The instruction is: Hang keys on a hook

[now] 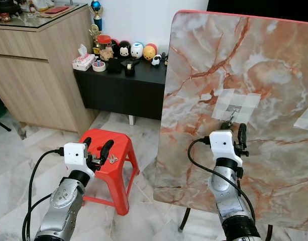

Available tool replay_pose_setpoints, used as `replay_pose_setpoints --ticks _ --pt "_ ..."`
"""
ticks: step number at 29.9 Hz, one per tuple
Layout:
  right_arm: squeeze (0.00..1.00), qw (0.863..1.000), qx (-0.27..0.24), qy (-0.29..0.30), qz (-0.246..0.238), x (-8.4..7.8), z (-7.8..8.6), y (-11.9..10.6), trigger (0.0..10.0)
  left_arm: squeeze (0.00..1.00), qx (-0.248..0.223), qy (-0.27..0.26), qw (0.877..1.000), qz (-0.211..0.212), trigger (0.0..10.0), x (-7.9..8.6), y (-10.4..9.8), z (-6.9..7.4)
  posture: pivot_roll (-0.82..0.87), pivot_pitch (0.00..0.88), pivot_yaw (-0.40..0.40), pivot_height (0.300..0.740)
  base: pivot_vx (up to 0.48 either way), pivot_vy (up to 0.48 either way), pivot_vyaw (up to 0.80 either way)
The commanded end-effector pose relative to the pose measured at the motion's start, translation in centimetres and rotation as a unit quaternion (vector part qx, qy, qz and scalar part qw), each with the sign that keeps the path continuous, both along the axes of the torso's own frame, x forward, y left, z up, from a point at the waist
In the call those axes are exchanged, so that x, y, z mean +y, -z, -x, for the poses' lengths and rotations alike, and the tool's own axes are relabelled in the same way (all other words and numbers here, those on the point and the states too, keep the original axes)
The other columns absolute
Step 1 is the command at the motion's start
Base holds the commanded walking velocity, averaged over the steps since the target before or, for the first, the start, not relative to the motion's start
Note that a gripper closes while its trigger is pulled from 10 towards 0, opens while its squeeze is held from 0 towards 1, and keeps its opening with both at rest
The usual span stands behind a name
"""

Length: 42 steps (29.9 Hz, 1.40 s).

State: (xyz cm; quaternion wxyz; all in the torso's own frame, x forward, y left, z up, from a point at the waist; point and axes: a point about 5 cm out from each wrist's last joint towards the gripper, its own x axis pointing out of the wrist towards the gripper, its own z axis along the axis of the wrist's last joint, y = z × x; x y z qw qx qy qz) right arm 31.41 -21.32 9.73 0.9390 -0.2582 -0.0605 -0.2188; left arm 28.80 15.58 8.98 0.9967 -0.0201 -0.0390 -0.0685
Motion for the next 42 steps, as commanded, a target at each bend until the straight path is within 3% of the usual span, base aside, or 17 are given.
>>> replay_pose_setpoints --ticks 1,6,7,16,22,24,28,29,33,36,37,40,42 --pt "0.0 1.0 -0.007 -0.011 0.001 -0.1 -0.2 -0.5 10.0 0.0 0.006 0.0 1.0 -0.001 10.0 -0.1 0.3 0.2 0.06 0.009 -0.076 0.74 0.0 0.0 0.0" --pt "0.0 0.997 -0.016 -0.061 -0.052 1.0 -0.2 -0.5 10.0 0.0 0.006 -0.001 1.0 0.0 10.0 -0.2 0.3 0.1 0.06 0.009 -0.078 0.74 0.0 0.0 0.0" --pt "0.0 0.991 -0.017 -0.106 -0.076 2.0 -0.1 -0.5 10.0 0.0 0.006 -0.001 1.0 0.0 10.0 -0.1 0.3 0.1 0.06 0.009 -0.078 0.74 0.0 0.0 0.0" --pt "0.0 0.965 -0.023 -0.241 -0.101 4.9 0.5 -1.0 10.0 0.0 0.007 0.001 1.0 0.001 10.0 -0.2 0.3 0.1 0.05 0.008 -0.078 0.74 0.0 0.0 0.0" --pt "0.0 0.964 -0.018 -0.237 -0.122 4.3 0.7 -0.6 10.0 0.0 0.007 0.0 1.0 0.001 10.0 -0.3 0.4 0.2 0.05 0.006 -0.08 0.74 0.0 0.0 0.0" --pt "0.0 0.961 -0.008 -0.213 -0.173 3.5 1.0 0.3 10.0 0.0 0.008 0.0 1.0 -0.002 10.0 -0.2 0.5 0.2 0.05 0.005 -0.083 0.74 0.0 0.0 0.0" --pt "0.0 0.956 0.023 -0.209 -0.205 3.1 1.8 1.8 10.0 0.0 0.009 -0.001 1.0 -0.002 10.0 -0.1 0.5 0.2 0.05 0.005 -0.083 0.74 0.0 0.0 0.0" --pt "0.0 0.954 0.038 -0.199 -0.222 2.9 3.0 2.9 10.0 0.0 0.01 -0.001 1.0 -0.002 10.0 -0.1 0.6 0.3 0.05 0.003 -0.087 0.74 0.0 0.0 0.0" --pt "0.0 0.953 0.048 -0.192 -0.229 2.8 4.0 3.6 10.0 0.0 0.011 -0.002 1.0 -0.002 10.0 0.0 0.7 0.4 0.05 0.002 -0.088 0.74 0.0 0.0 0.0" --pt "0.0 0.948 0.073 -0.177 -0.253 3.0 5.8 5.0 10.0 0.0 0.013 -0.002 1.0 -0.003 10.0 0.0 0.8 0.4 0.04 0.003 -0.089 0.74 0.0 0.0 0.0" --pt "0.0 0.934 0.101 -0.162 -0.302 3.4 6.9 6.6 10.0 0.0 0.014 -0.001 1.0 -0.003 10.0 -0.1 0.9 0.4 0.04 0.002 -0.086 0.74 0.0 0.0 0.0" --pt "0.0 0.892 0.149 -0.12 -0.41 3.9 7.8 9.8 10.0 0.0 0.014 0.0 1.0 -0.003 10.0 -0.1 0.9 0.3 0.03 0.0 -0.084 0.74 0.0 0.0 0.0" --pt "0.0 0.884 0.175 -0.113 -0.419 4.1 8.1 10.9 10.0 0.0 0.014 0.001 1.0 -0.003 10.0 -0.2 0.9 0.3 0.03 0.0 -0.084 0.74 0.0 0.0 0.0"
